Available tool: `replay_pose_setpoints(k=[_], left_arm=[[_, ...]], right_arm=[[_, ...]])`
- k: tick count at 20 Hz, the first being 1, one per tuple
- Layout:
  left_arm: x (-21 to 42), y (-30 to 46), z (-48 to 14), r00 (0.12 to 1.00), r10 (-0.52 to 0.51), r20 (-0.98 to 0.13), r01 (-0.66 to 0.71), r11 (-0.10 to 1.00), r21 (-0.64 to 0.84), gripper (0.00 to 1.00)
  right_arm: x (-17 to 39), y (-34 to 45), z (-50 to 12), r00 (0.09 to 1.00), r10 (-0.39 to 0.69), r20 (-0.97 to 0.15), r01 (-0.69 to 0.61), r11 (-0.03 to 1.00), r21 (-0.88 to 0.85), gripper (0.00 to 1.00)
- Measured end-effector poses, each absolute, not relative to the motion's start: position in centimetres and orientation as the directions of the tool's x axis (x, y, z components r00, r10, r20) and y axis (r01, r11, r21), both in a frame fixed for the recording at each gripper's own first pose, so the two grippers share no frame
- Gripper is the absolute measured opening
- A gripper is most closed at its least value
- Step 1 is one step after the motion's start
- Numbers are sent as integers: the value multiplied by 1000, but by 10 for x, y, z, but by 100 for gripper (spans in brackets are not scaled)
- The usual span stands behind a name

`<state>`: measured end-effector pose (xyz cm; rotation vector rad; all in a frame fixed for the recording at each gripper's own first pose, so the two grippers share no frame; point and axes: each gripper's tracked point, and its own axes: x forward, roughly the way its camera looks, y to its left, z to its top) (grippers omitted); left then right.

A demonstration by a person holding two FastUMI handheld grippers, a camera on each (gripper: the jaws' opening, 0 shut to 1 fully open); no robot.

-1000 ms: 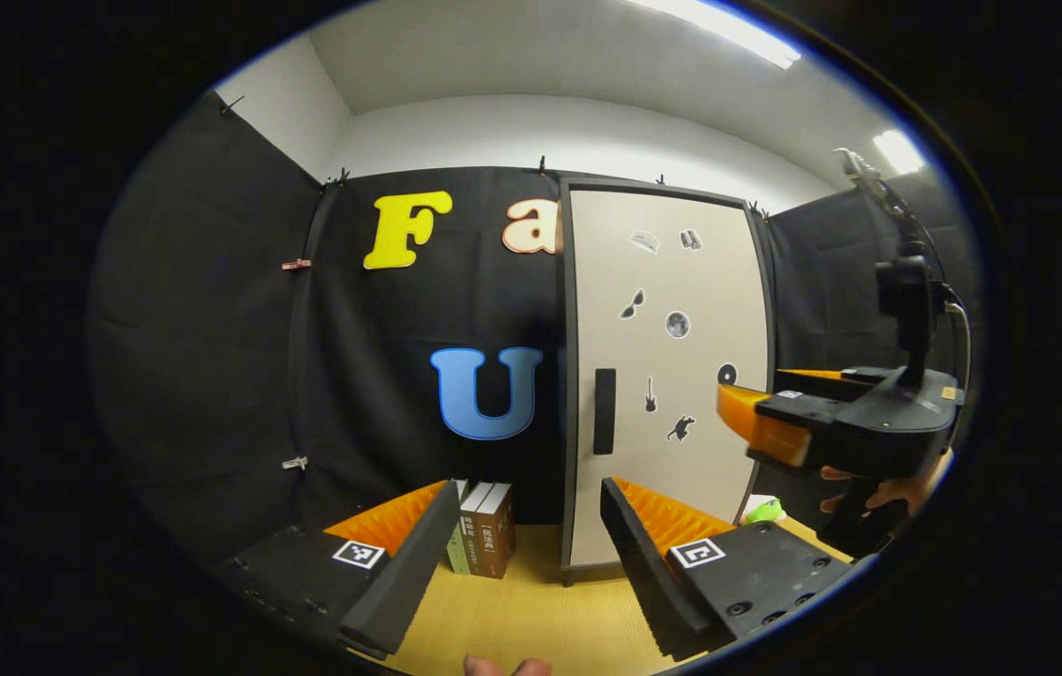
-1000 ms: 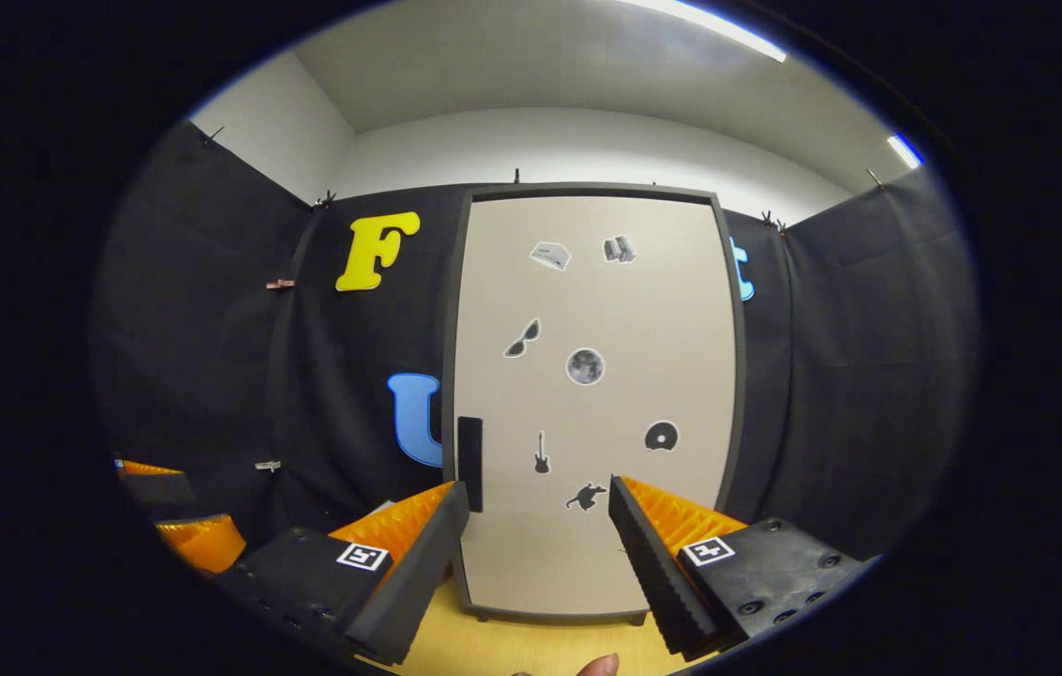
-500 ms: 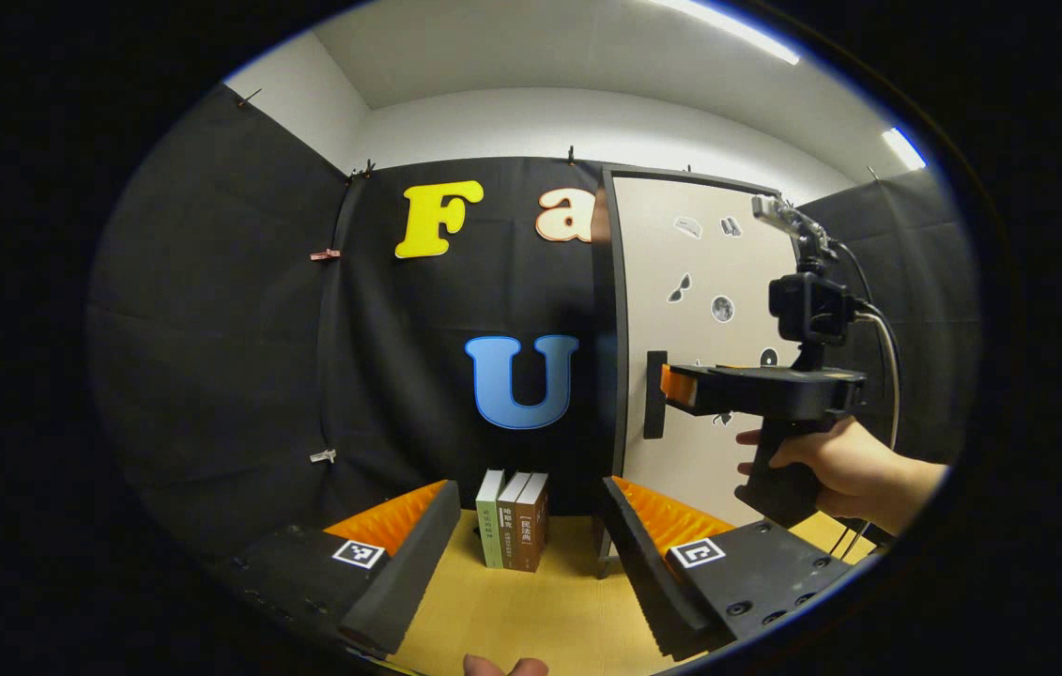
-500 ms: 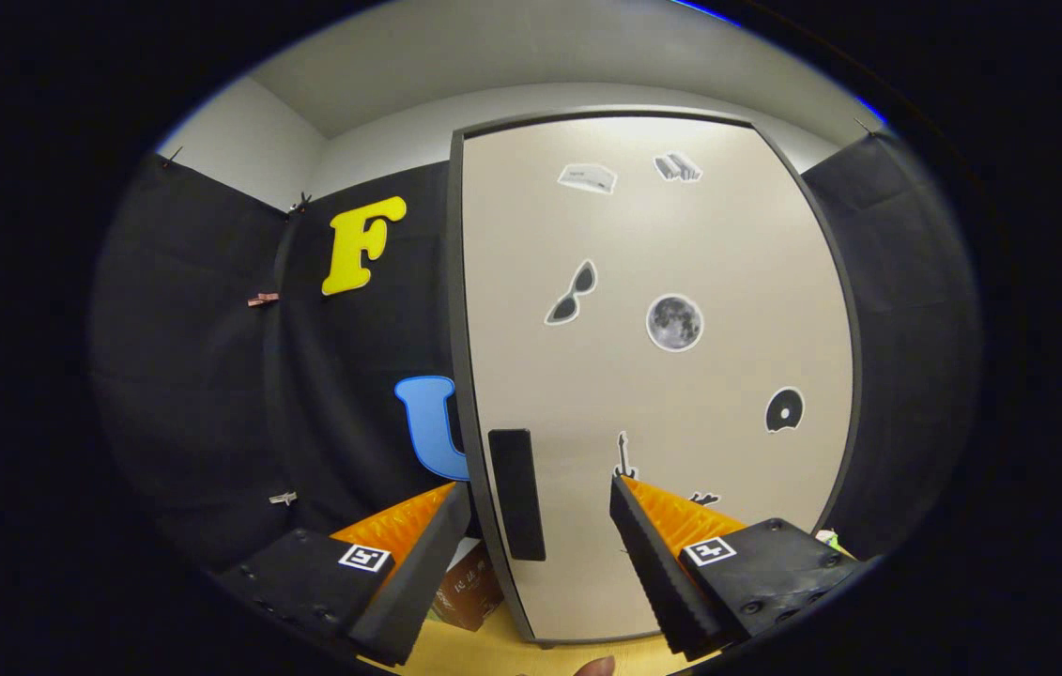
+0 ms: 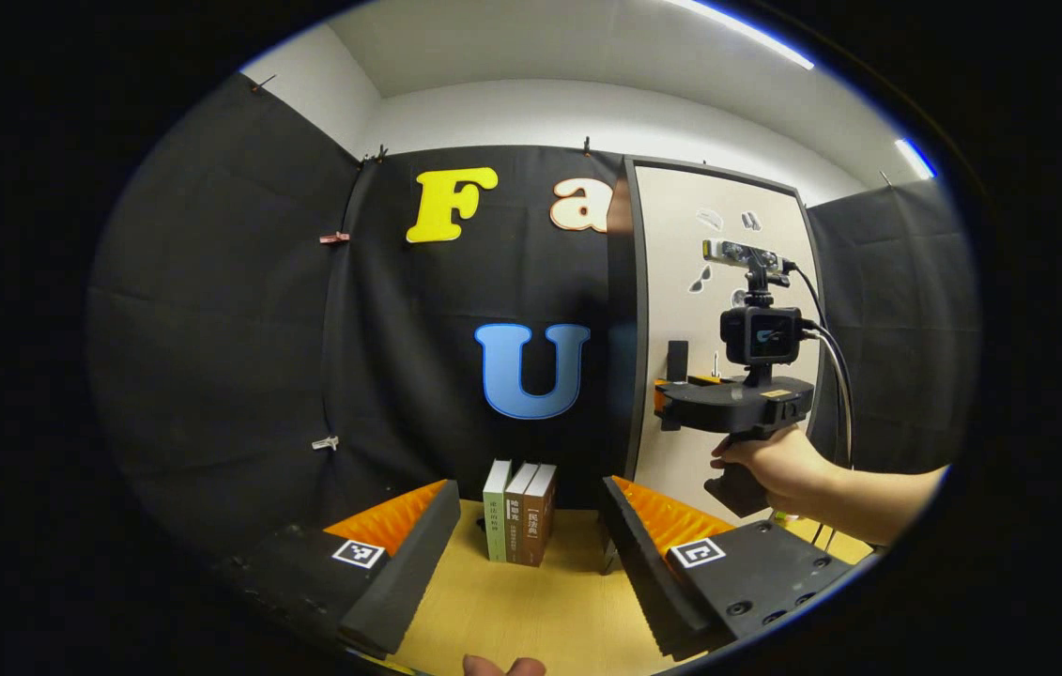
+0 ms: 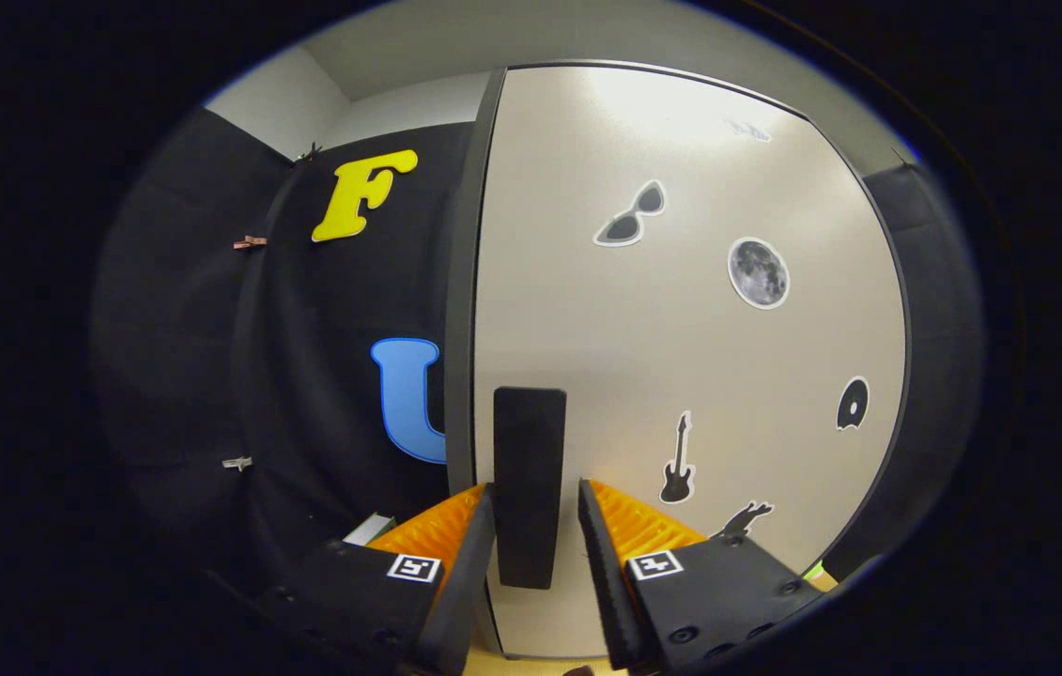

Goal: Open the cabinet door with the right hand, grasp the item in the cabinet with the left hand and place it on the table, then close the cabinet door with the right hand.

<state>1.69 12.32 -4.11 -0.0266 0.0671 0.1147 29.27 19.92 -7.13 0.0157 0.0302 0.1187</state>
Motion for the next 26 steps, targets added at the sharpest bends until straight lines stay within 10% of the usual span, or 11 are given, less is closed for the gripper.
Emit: replay_pose_setpoints(k=[9, 26], left_arm=[[-1, 132, -45, 979, 195, -57, -195, 981, 13, 95], [-62, 82, -39, 984, 171, -42, -170, 985, 27, 95]], right_arm=[[297, 204, -76, 987, 154, -38, -154, 988, 21, 17], [182, 170, -59, 943, 321, -91, -313, 945, 93, 17]])
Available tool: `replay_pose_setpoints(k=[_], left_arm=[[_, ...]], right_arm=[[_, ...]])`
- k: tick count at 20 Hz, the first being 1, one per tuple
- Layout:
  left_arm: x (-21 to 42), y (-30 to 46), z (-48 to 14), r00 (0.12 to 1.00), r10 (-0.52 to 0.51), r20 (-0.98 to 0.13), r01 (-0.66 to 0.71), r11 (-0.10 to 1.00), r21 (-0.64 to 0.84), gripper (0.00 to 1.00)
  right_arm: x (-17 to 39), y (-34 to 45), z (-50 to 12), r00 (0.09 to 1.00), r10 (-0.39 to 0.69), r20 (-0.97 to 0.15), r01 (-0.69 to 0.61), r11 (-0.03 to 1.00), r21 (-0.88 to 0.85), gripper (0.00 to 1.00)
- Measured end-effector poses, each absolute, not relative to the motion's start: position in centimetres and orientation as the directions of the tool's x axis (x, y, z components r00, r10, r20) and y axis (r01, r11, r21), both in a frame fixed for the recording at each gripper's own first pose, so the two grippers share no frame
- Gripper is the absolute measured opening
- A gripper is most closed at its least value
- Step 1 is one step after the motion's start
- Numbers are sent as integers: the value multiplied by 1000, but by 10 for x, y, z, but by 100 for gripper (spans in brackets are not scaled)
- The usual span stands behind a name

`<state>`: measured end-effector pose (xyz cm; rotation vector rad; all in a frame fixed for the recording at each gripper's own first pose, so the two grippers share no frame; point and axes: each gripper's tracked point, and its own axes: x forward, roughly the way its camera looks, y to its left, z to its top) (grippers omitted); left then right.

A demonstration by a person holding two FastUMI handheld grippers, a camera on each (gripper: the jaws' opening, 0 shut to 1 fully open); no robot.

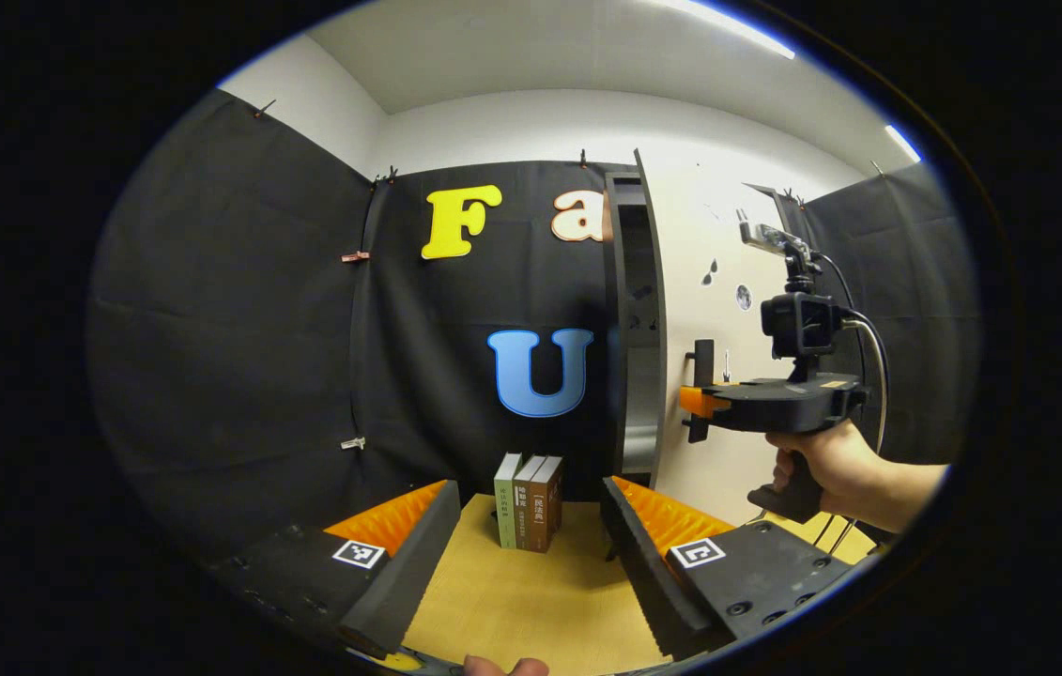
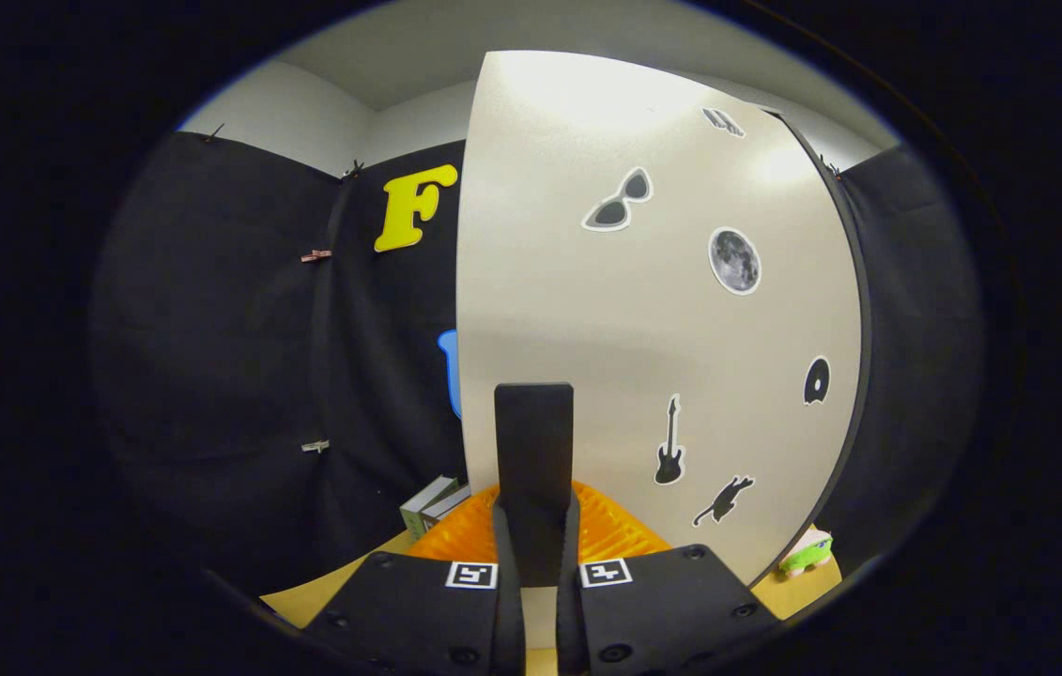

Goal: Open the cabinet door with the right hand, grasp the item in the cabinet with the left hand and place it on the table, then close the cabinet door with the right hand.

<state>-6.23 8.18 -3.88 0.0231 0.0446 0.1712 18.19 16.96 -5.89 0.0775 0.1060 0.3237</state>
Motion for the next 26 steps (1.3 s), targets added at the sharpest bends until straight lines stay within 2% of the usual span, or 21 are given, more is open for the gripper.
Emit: replay_pose_setpoints(k=[5, 17, 25, 26], left_arm=[[-69, 69, -40, 987, 153, -44, -152, 988, 14, 94], [-51, 46, -29, 995, 100, -28, -100, 995, 21, 94], [-19, 0, -18, 1000, 3, 1, -3, 1000, -7, 92], [-15, -6, -17, 1000, -9, 8, 9, 1000, -11, 94]], right_arm=[[148, 145, -56, 938, 335, -83, -326, 939, 109, 17], [93, 62, -49, 957, 279, -82, -268, 956, 122, 16], [81, -15, -48, 991, 125, -44, -122, 990, 73, 16], [79, -24, -48, 993, 107, -43, -104, 992, 64, 15]])
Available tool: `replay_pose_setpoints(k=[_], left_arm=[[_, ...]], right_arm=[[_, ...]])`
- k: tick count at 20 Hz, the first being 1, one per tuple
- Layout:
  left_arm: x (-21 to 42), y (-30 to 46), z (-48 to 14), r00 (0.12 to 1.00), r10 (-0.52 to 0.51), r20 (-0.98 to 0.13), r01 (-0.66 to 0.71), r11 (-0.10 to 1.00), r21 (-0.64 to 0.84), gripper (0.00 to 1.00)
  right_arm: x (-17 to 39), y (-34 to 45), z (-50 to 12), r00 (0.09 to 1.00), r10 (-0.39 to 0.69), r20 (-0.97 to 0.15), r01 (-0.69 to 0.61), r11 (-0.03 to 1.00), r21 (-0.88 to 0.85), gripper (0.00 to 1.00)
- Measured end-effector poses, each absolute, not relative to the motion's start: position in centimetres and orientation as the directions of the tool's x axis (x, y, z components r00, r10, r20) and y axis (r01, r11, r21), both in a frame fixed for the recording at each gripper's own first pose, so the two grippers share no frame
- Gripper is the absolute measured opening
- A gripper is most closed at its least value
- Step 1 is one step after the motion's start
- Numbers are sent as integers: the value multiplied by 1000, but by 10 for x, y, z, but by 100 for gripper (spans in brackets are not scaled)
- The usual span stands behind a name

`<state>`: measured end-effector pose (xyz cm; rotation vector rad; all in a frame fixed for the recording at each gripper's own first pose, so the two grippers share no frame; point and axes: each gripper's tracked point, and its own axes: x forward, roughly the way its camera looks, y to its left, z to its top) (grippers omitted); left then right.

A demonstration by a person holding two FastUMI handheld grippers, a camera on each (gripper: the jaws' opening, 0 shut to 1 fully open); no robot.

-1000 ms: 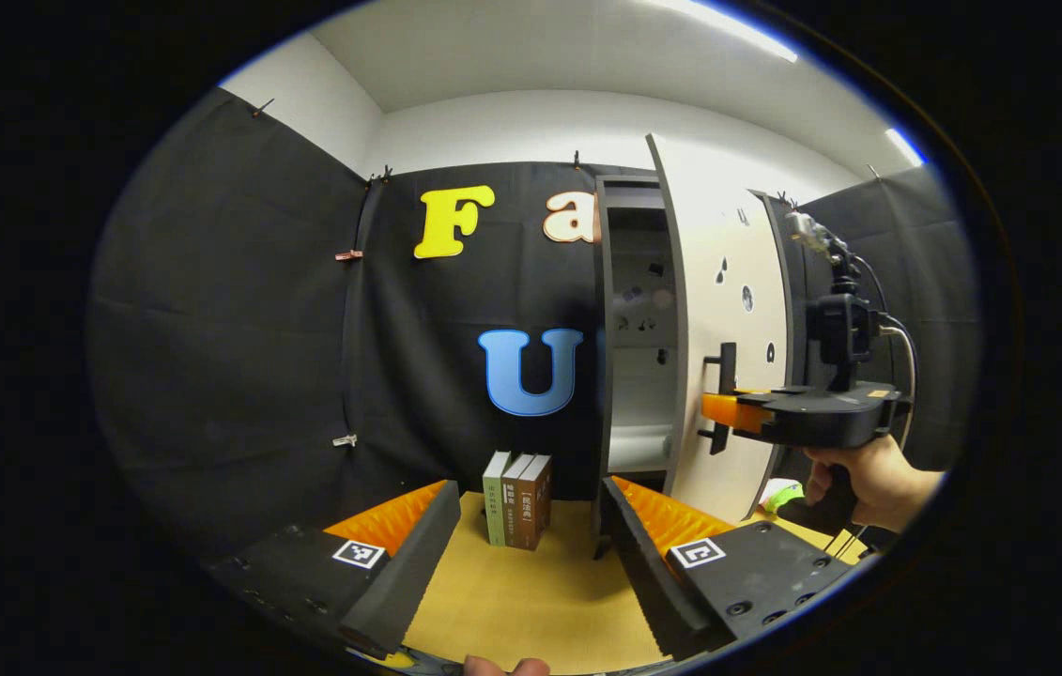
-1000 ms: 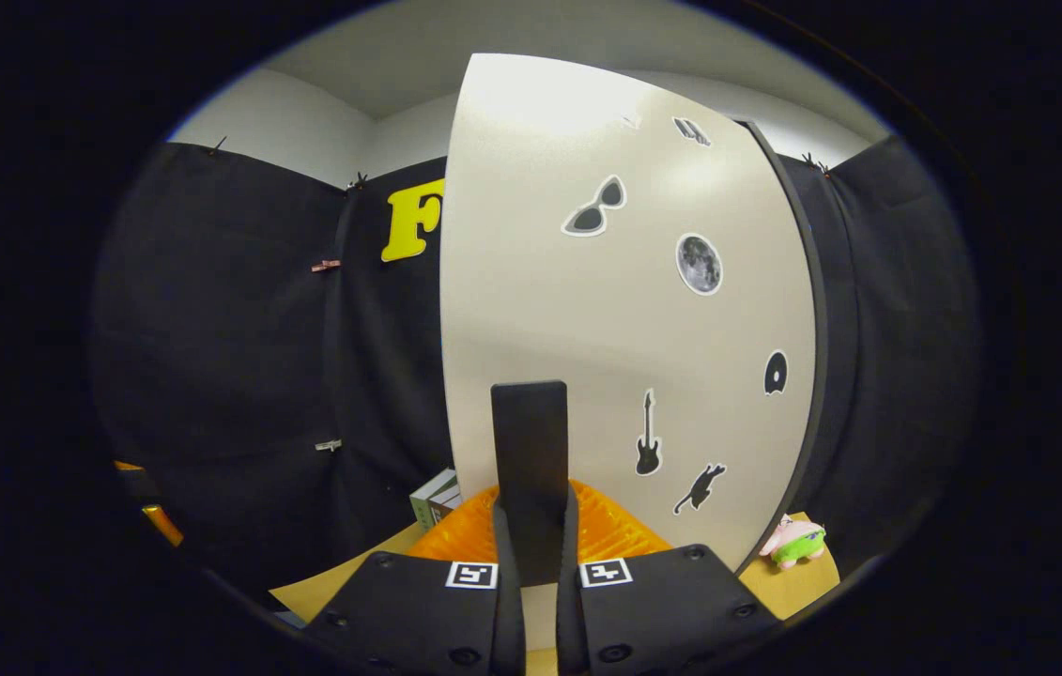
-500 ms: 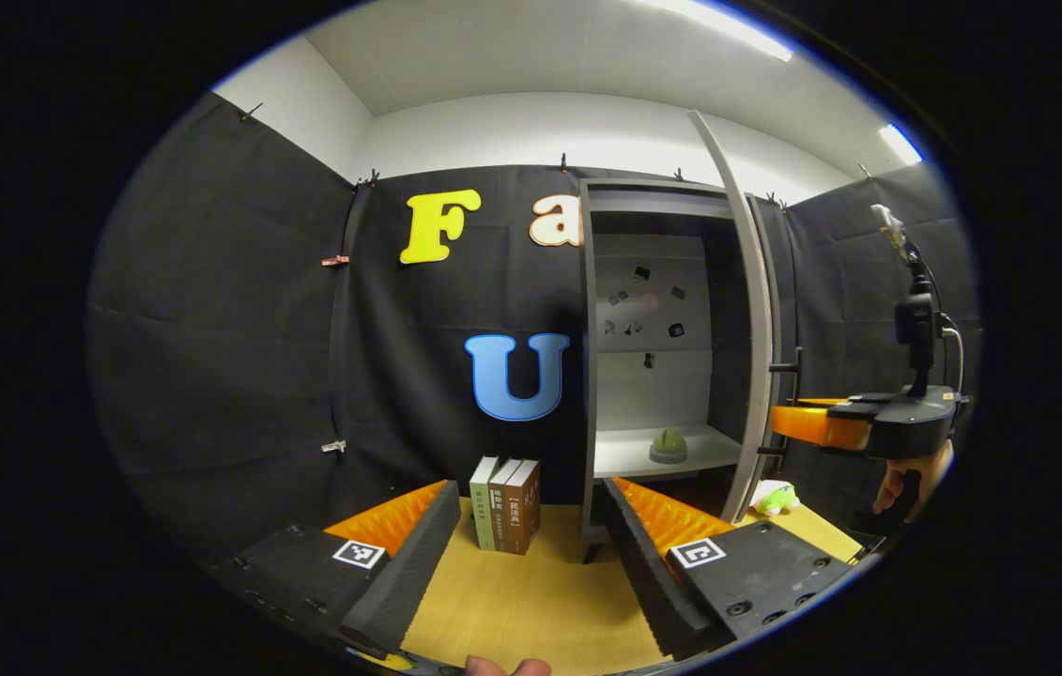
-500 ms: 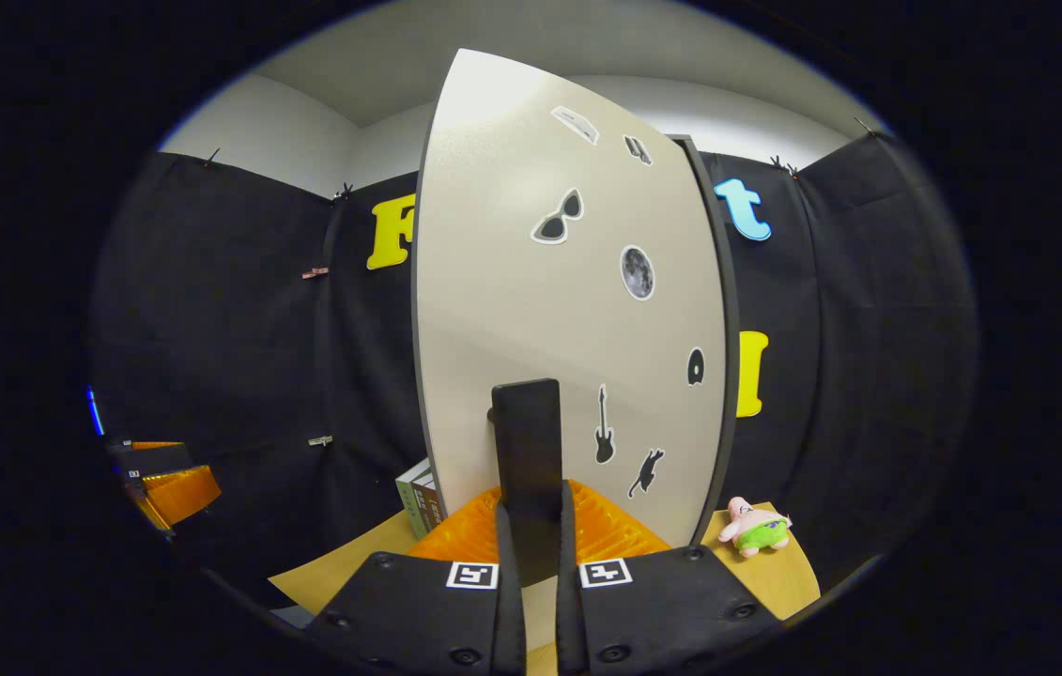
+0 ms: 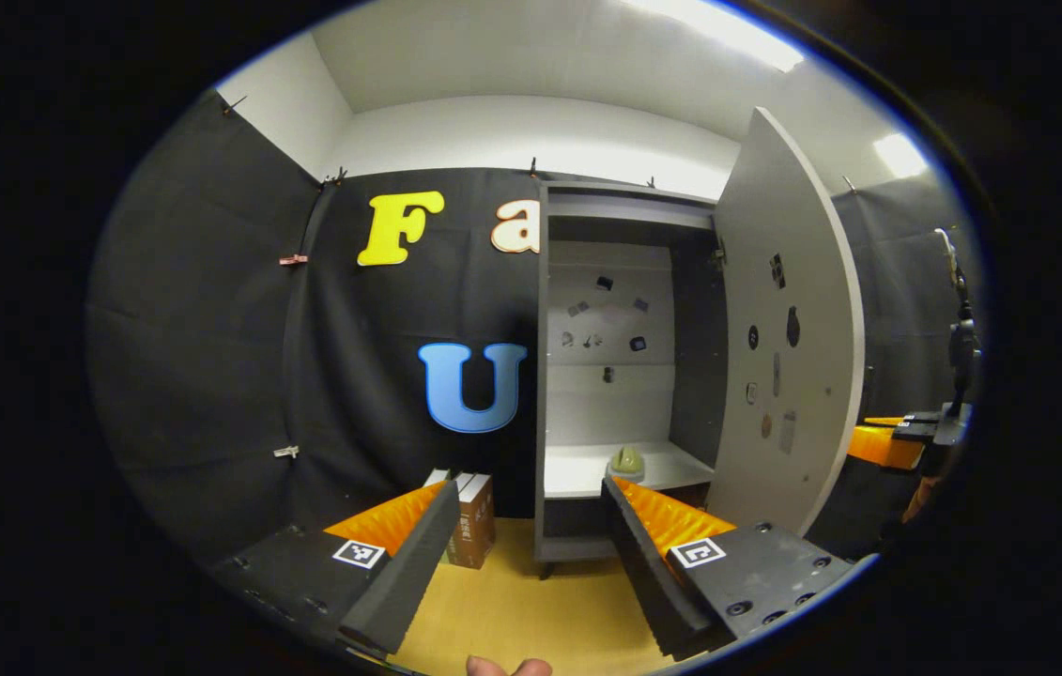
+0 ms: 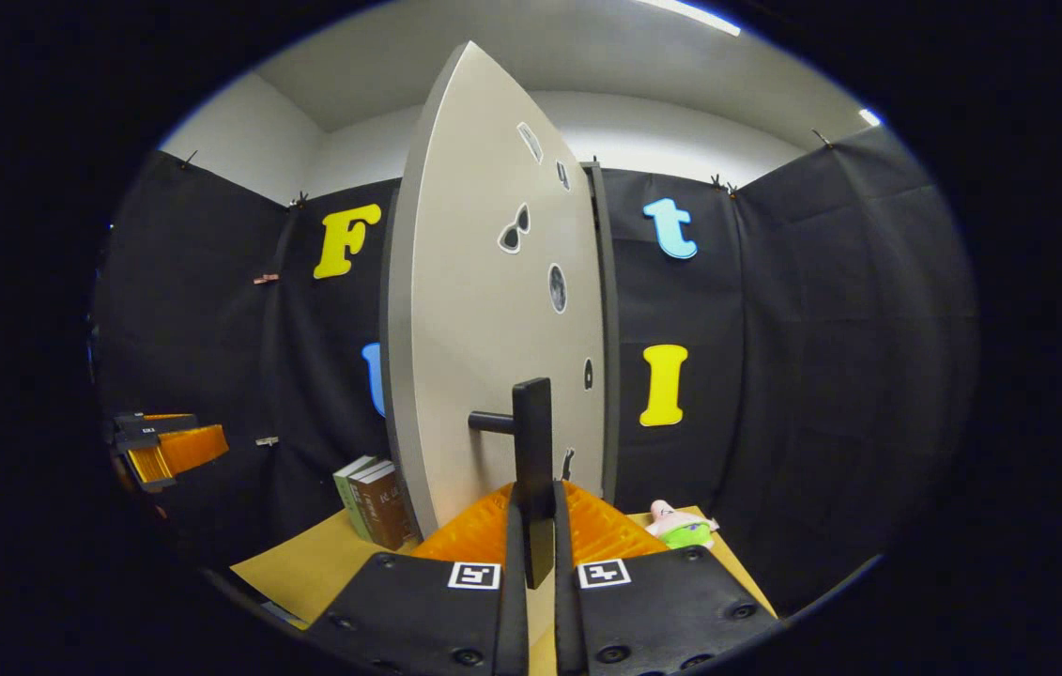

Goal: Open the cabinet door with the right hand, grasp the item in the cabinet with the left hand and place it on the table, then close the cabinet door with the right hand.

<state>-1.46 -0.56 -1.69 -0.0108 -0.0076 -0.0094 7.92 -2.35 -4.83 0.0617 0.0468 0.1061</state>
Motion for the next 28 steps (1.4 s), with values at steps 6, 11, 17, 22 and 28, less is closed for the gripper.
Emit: replay_pose_setpoints(k=[6, 11, 17, 22, 28], left_arm=[[3, -32, -11, 998, -54, 10, 54, 998, -15, 95], [14, -49, -2, 998, -62, 9, 62, 998, -19, 95], [27, -72, 11, 997, -79, 21, 79, 997, -3, 92], [47, -93, 11, 993, -117, 13, 116, 993, 19, 92], [86, -132, 13, 970, -241, -20, 241, 970, 32, 92]], right_arm=[[70, -90, -46, 999, 33, -39, -29, 994, 107, 15], [66, -124, -44, 1000, 9, -28, -6, 994, 110, 10], [56, -127, -33, 999, 40, -3, -39, 992, 119, 0], [43, -155, -25, 999, -19, 26, 15, 989, 144, 17], [27, -227, -34, 976, -211, 58, 200, 967, 156, 99]])
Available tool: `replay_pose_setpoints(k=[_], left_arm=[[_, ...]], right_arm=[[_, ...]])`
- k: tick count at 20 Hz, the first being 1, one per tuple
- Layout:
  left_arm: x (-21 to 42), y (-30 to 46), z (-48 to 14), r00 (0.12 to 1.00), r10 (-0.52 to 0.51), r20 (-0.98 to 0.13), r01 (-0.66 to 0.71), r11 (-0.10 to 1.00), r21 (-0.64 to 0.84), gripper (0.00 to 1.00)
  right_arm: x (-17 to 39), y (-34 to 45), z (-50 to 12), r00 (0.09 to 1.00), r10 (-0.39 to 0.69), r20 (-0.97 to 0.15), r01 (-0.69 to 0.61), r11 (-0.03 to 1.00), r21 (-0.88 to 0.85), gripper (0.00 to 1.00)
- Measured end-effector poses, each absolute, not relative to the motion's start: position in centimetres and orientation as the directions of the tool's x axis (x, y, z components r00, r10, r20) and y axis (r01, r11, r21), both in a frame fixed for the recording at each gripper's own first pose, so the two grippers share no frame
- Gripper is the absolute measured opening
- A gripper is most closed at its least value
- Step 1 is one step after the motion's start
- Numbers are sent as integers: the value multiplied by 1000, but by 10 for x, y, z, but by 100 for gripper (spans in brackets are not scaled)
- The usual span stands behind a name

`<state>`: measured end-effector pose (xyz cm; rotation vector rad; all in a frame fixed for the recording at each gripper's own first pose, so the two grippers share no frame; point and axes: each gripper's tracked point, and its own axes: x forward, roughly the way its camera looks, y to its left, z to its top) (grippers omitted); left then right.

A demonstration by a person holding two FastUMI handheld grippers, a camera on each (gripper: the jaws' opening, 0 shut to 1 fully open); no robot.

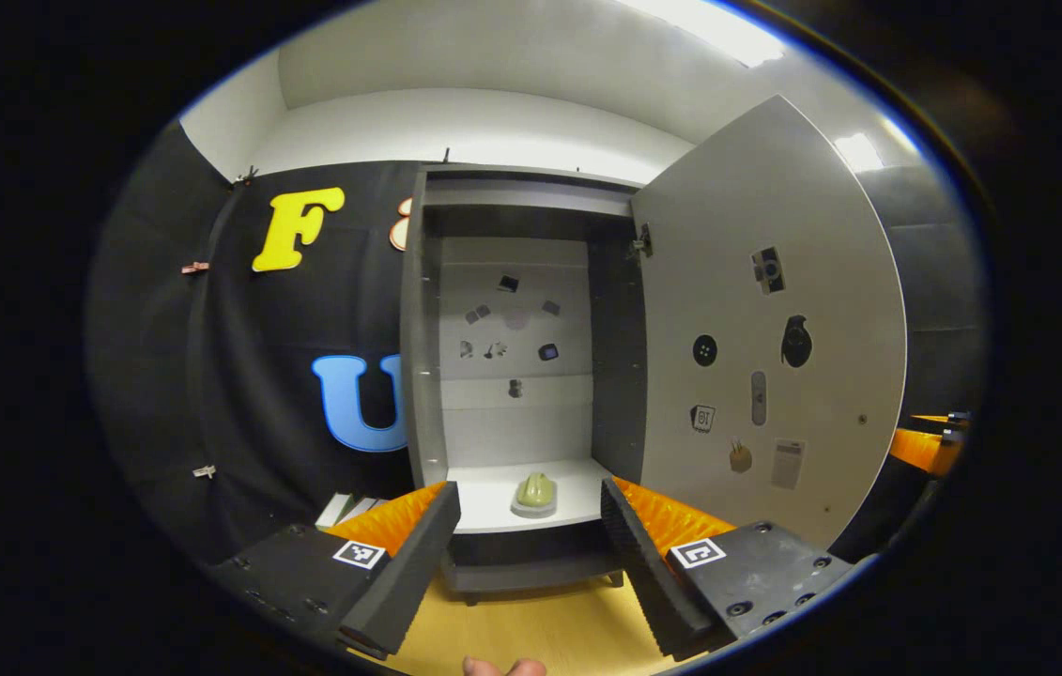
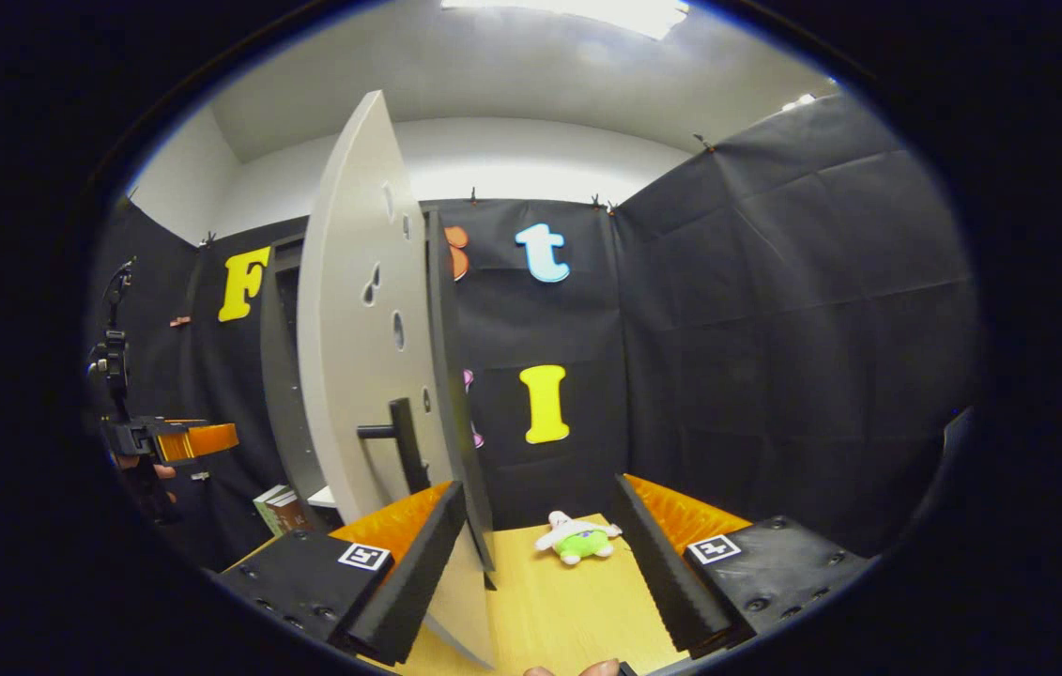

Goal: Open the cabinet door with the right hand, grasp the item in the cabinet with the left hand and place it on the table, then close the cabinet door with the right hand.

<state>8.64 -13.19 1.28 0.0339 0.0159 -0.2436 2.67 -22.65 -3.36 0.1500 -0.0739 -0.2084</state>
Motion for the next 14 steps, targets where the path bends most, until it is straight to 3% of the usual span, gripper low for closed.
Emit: replay_pose_setpoints(k=[4, 8, 14], left_arm=[[126, -152, 11, 949, -308, -70, 311, 949, 43, 92], [181, -161, 11, 936, -331, -121, 343, 933, 105, 95], [261, -182, -28, 873, -389, -296, 428, 900, 81, 94]], right_arm=[[17, -272, -44, 941, -324, 97, 318, 945, 73, 97], [9, -292, -57, 928, -367, 57, 366, 930, 23, 97], [3, -320, -67, 911, -409, 51, 412, 910, -45, 97]])
